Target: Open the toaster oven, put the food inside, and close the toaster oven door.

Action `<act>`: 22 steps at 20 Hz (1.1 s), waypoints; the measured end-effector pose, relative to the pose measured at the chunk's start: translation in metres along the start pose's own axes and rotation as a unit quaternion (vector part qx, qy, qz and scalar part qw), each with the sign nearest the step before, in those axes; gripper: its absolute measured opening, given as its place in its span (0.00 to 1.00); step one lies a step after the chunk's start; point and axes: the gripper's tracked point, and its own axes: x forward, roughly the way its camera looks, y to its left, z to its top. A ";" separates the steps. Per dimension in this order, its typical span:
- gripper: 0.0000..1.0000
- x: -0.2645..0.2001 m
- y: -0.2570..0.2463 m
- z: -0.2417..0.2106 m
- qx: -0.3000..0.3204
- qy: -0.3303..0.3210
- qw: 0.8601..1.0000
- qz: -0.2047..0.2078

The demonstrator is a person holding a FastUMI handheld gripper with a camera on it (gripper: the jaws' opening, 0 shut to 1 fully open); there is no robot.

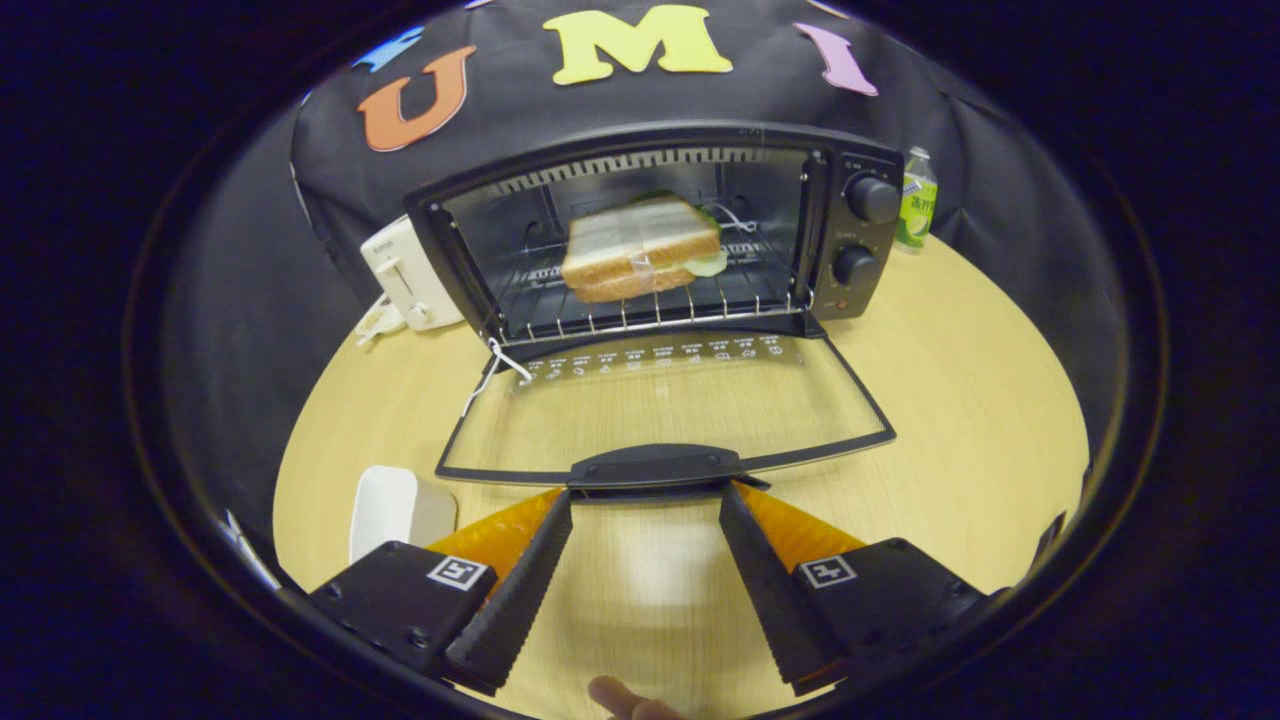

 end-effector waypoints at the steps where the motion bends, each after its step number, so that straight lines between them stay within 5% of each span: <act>1: 0.98 -0.003 0.000 0.007 0.003 -0.018 1.000 0.001; 9: 0.98 -0.003 0.002 0.009 0.031 -0.023 0.999 0.006; 22: 0.98 -0.036 0.011 0.046 -0.018 -0.165 0.986 -0.015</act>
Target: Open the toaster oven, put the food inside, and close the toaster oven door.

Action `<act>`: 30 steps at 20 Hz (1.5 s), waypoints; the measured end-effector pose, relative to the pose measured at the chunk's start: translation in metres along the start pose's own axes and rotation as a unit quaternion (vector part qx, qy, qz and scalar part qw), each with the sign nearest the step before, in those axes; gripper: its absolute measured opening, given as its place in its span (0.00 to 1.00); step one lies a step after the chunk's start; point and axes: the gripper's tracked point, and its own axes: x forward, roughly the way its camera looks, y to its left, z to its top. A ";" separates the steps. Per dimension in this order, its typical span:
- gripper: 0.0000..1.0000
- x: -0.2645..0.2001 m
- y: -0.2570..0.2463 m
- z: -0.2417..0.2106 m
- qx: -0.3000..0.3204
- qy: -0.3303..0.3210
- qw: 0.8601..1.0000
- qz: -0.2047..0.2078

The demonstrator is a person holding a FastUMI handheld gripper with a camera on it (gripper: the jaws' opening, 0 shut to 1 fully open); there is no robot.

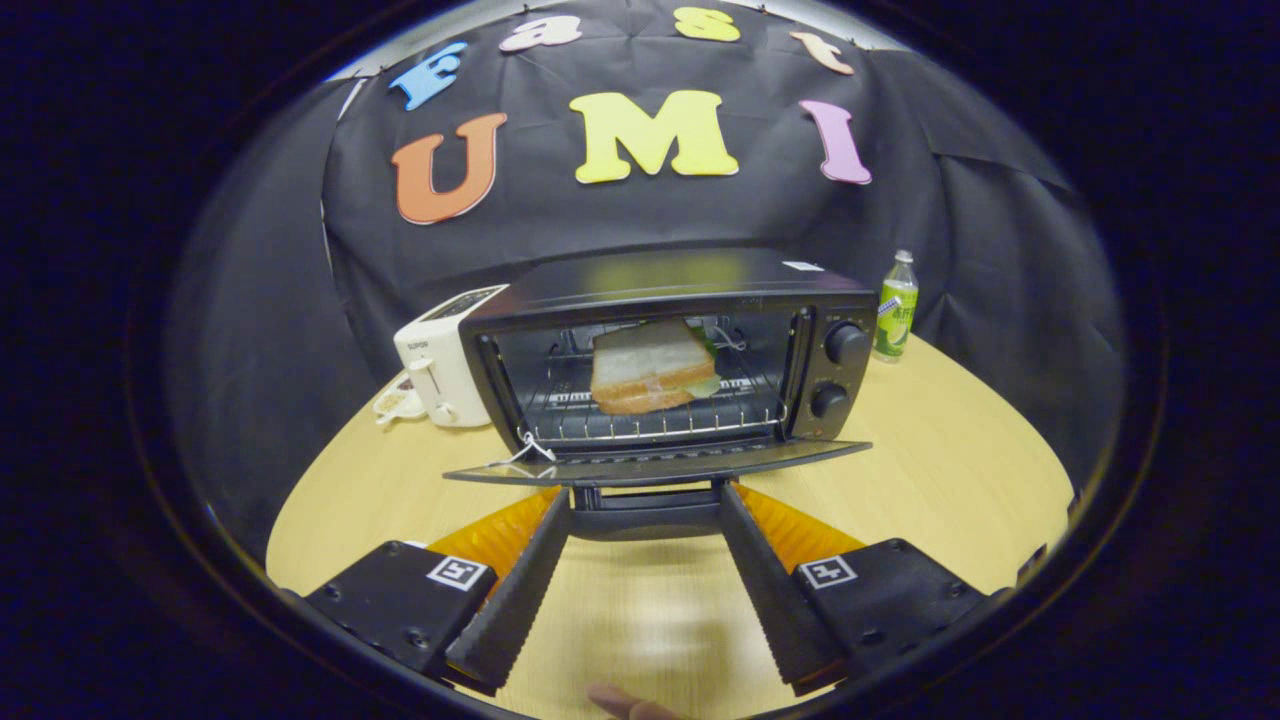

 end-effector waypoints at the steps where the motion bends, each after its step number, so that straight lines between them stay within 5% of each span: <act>1: 0.98 0.001 0.000 0.002 -0.002 -0.009 1.000 -0.004; 12: 0.98 0.003 0.004 0.039 -0.014 -0.147 0.989 0.002; 20: 0.98 0.003 0.000 0.041 -0.012 -0.143 0.990 0.019; 30: 0.98 -0.085 -0.021 0.087 -0.019 -0.185 0.982 0.016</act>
